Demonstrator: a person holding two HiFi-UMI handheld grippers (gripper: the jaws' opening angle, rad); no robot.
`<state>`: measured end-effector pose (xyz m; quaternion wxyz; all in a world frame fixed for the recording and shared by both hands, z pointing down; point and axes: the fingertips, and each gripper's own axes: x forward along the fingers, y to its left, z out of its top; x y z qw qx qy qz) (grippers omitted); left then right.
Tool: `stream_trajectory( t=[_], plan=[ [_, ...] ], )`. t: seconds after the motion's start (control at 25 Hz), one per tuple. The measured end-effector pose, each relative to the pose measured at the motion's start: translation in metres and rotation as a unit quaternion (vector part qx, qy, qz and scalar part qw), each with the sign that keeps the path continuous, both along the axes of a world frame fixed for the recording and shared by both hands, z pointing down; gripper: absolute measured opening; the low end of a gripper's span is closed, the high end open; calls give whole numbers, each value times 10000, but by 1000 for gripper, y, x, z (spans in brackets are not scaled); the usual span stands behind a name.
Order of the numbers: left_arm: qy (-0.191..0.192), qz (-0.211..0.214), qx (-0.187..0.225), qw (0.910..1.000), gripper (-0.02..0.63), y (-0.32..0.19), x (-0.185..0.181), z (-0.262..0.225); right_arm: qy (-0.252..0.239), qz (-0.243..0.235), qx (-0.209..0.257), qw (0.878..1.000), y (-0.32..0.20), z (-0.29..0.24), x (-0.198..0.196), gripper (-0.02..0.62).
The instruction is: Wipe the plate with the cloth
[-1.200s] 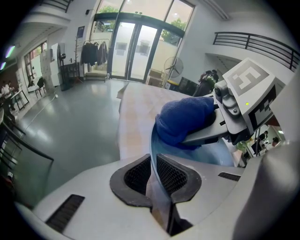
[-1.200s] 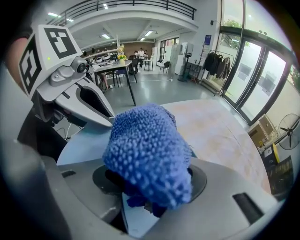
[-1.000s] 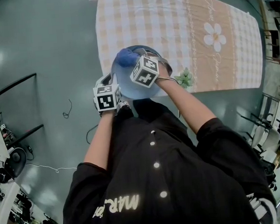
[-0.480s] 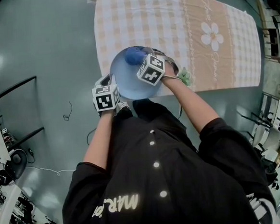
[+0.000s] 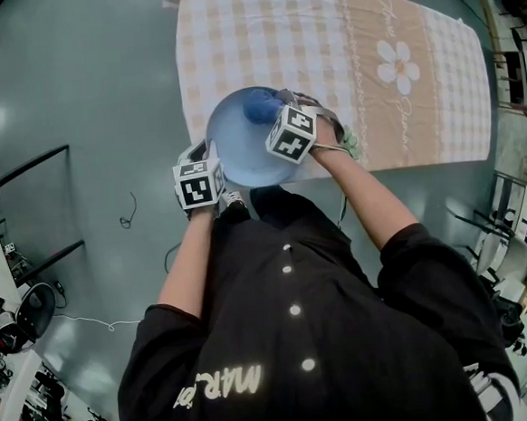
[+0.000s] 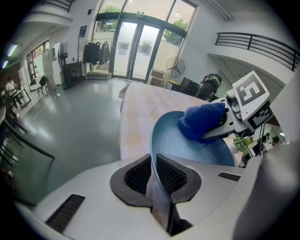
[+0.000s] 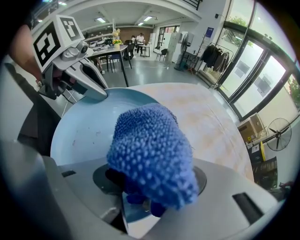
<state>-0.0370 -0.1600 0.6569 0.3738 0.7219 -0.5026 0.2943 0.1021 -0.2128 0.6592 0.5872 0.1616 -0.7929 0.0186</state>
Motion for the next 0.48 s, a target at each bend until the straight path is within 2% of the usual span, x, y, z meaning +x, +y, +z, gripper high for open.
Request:
stream_trajectory(
  t=[0.48],
  plan=[
    [122, 10, 8, 9999, 51, 1, 0, 0, 74, -162, 68, 9998, 7, 0, 8, 199]
  ],
)
